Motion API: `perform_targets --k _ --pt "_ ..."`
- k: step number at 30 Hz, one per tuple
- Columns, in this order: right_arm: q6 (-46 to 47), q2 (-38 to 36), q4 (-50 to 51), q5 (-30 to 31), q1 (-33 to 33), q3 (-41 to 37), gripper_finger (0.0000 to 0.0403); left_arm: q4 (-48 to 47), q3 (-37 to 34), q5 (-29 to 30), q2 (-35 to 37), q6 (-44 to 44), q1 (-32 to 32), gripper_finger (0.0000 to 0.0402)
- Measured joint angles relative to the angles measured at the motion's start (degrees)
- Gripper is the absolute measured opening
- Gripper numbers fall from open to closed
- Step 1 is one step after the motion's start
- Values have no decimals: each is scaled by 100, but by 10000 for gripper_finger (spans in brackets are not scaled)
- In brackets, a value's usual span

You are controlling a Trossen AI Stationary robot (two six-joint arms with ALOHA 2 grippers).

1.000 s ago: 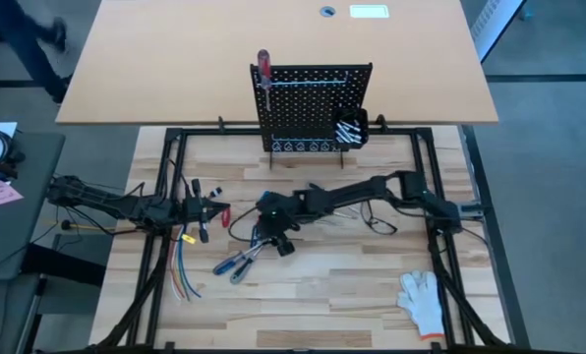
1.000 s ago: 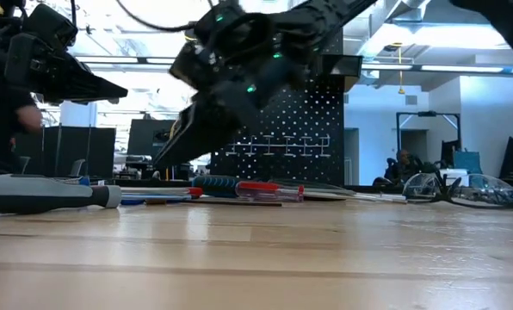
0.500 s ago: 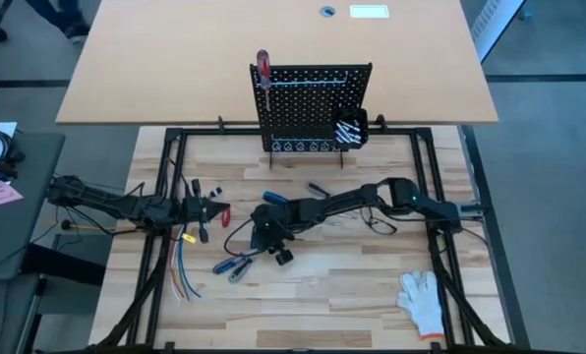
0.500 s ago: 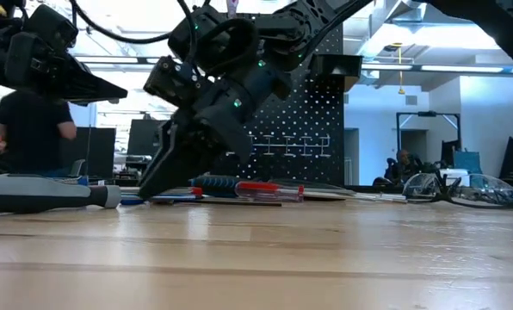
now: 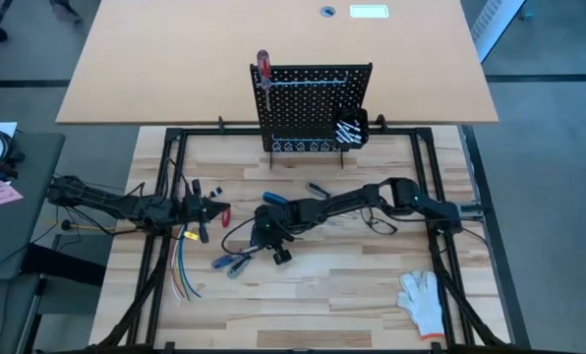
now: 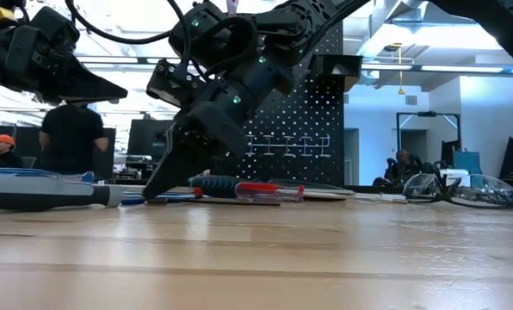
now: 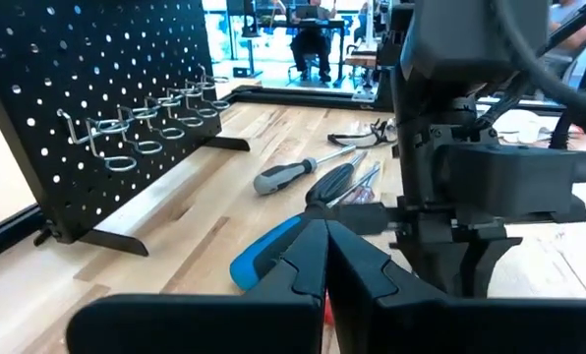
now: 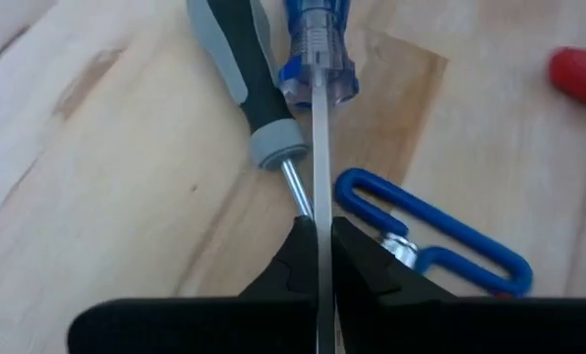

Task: Hang tools onto peg board
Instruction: Hang the blue screwdriver on the pegboard

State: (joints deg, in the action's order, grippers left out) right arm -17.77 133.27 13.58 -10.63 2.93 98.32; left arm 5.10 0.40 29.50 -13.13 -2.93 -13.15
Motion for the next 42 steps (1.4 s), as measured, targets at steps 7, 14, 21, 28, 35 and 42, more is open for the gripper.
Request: perform_targets --k 7,14,21,28,35,42 --pt "310 -670 15 407 160 -407 13 0 0 -147 2 -1223 0 0" --pt "904 -1705 -836 886 348 -2094 13 -12 0 -240 0 -1503 0 0" --pt "1734 -2168 -2893 1134 609 -4003 13 31 0 -243 -45 -1233 -92 0" --pt "2337 -3053 -6497 1552 642 -6036 13 2215 0 -322 -1033 406 -569 0" --pt "1807 -3656 -8217 1581 625 -6254 13 4138 462 -541 -3344 897 -631 1" --pt "1427 -4099 -8422 1510 550 -6252 14 6752 1709 -1459 -6068 1657 -151 69"
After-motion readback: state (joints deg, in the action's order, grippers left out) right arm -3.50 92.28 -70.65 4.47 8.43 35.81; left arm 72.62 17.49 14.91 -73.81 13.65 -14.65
